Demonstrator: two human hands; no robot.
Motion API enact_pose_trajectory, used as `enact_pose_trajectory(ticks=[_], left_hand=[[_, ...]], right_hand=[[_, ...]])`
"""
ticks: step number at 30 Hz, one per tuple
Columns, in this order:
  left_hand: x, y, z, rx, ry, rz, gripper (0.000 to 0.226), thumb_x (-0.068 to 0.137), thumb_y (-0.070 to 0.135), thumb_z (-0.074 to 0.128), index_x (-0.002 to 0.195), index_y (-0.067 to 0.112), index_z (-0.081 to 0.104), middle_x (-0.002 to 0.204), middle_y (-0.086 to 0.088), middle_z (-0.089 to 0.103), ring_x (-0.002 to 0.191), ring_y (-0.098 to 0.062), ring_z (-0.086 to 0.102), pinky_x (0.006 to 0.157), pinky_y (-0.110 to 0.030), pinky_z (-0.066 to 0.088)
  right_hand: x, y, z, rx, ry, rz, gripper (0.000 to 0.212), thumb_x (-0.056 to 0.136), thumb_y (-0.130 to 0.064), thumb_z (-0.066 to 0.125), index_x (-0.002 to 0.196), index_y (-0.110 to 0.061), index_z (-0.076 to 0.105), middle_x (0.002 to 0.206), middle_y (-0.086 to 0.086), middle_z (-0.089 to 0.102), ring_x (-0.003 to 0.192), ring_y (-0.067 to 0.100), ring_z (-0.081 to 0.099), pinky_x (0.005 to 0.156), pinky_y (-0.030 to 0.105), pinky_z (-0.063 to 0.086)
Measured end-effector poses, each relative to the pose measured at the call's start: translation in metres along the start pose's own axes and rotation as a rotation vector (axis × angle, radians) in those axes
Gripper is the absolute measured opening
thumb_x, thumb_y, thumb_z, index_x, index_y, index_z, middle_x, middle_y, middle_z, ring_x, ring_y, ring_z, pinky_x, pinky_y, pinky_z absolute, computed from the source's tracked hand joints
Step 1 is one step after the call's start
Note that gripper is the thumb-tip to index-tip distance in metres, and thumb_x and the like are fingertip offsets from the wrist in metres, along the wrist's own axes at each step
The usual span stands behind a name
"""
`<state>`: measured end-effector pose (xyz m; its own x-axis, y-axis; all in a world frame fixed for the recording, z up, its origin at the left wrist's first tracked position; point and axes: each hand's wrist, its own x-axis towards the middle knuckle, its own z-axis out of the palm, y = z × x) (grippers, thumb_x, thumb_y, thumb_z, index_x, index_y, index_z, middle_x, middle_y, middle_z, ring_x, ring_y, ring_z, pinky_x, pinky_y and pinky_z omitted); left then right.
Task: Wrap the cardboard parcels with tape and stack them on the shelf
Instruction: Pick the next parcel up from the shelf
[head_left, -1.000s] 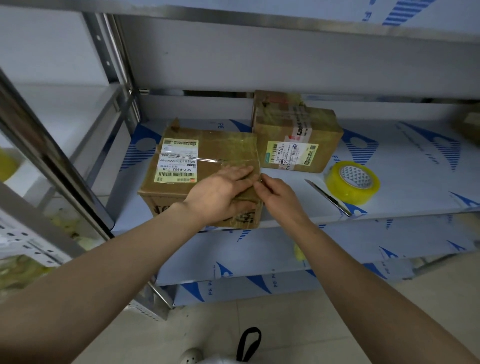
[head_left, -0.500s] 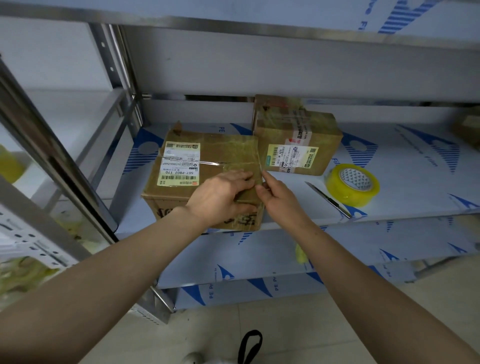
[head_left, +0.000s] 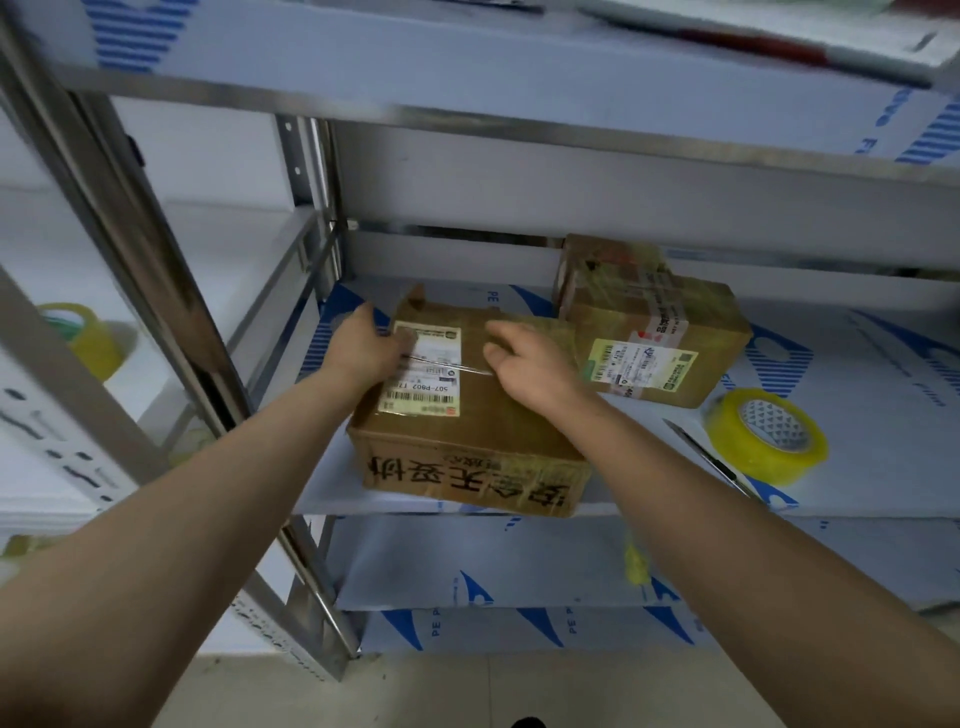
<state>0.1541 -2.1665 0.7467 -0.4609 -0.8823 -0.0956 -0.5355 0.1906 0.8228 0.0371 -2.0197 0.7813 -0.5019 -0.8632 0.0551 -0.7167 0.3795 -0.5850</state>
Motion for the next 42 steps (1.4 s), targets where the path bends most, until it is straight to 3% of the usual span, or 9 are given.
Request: enact_pose_trajectory(ticks=[4,6,10,16,23,27,32,39,42], left_hand=[[0.014,0.0,0.006,-0.044,-0.066,-0.039,0.073,0.095,0.04,0.051,0.149,0.003,0.018,0.137,-0.022,0.048,0.121,-0.036,0.051,0.101,-0.044,0.044],[0.019,0.001,0.009,0.051,-0.076,0.002,0.06,0.099,0.036,0.042,0.141,-0.004,0.029,0.134,-0.027,0.049,0.119,-0.038,0.051,0.099,-0.043,0.043],[0.024,0.003,0.015,0.167,-0.091,0.088,0.042,0.102,0.031,0.035,0.115,-0.007,0.05,0.113,-0.028,0.058,0.105,-0.04,0.055,0.081,-0.037,0.041],[0.026,-0.001,0.018,0.171,-0.075,0.097,0.038,0.102,0.031,0.035,0.114,-0.002,0.05,0.112,-0.023,0.059,0.104,-0.037,0.055,0.076,-0.032,0.036],[0.026,-0.001,0.018,0.145,-0.07,0.086,0.033,0.102,0.032,0.036,0.114,0.004,0.049,0.107,-0.016,0.059,0.102,-0.033,0.056,0.077,-0.031,0.036],[0.026,-0.001,0.019,0.135,-0.071,0.085,0.031,0.101,0.032,0.036,0.114,0.006,0.049,0.102,-0.012,0.059,0.096,-0.028,0.057,0.076,-0.032,0.038],[0.025,-0.001,0.017,0.12,-0.072,0.096,0.032,0.102,0.032,0.036,0.115,0.005,0.049,0.103,-0.014,0.059,0.092,-0.027,0.056,0.075,-0.033,0.039],[0.025,-0.001,0.018,0.142,-0.057,0.102,0.033,0.102,0.032,0.035,0.114,0.005,0.049,0.09,-0.006,0.052,0.081,-0.019,0.049,0.07,-0.031,0.035],[0.025,-0.001,0.019,0.146,-0.056,0.098,0.034,0.102,0.033,0.034,0.114,0.005,0.05,0.09,-0.006,0.052,0.081,-0.021,0.05,0.07,-0.031,0.035]], right_hand=[[0.032,-0.014,0.022,-0.058,-0.097,-0.04,0.042,0.102,-0.019,0.037,0.144,-0.011,0.039,0.147,0.009,0.042,0.128,0.021,0.046,0.1,0.024,0.037],[0.047,-0.019,0.029,-0.112,-0.098,-0.059,0.039,0.102,-0.016,0.037,0.14,-0.008,0.044,0.138,0.013,0.049,0.117,0.023,0.054,0.091,0.029,0.047],[0.077,-0.023,0.035,-0.259,-0.095,-0.046,0.046,0.099,-0.011,0.039,0.145,-0.009,0.035,0.144,0.016,0.04,0.131,0.03,0.039,0.108,0.041,0.035],[0.111,-0.031,0.041,-0.125,-0.181,0.077,0.06,0.096,-0.012,0.042,0.15,-0.018,0.018,0.144,0.013,0.041,0.125,0.03,0.046,0.103,0.045,0.039],[0.128,-0.033,0.05,0.108,-0.094,0.037,0.043,0.093,-0.004,0.049,0.135,-0.013,0.048,0.13,0.009,0.056,0.118,0.025,0.054,0.091,0.033,0.044],[0.126,-0.026,0.05,0.031,-0.003,-0.04,0.033,0.094,-0.007,0.047,0.12,-0.019,0.063,0.122,0.004,0.064,0.108,0.018,0.059,0.089,0.03,0.045],[0.118,-0.017,0.05,-0.138,-0.081,-0.177,0.039,0.091,-0.001,0.047,0.122,-0.018,0.063,0.123,0.005,0.063,0.108,0.02,0.058,0.081,0.026,0.04],[0.118,-0.017,0.053,-0.208,-0.056,-0.14,0.056,0.089,0.001,0.048,0.143,-0.015,0.04,0.144,0.007,0.044,0.129,0.024,0.044,0.101,0.033,0.038],[0.121,-0.018,0.052,-0.279,-0.103,-0.206,0.036,0.09,-0.002,0.047,0.122,-0.012,0.06,0.121,0.008,0.056,0.104,0.021,0.052,0.082,0.028,0.039]])
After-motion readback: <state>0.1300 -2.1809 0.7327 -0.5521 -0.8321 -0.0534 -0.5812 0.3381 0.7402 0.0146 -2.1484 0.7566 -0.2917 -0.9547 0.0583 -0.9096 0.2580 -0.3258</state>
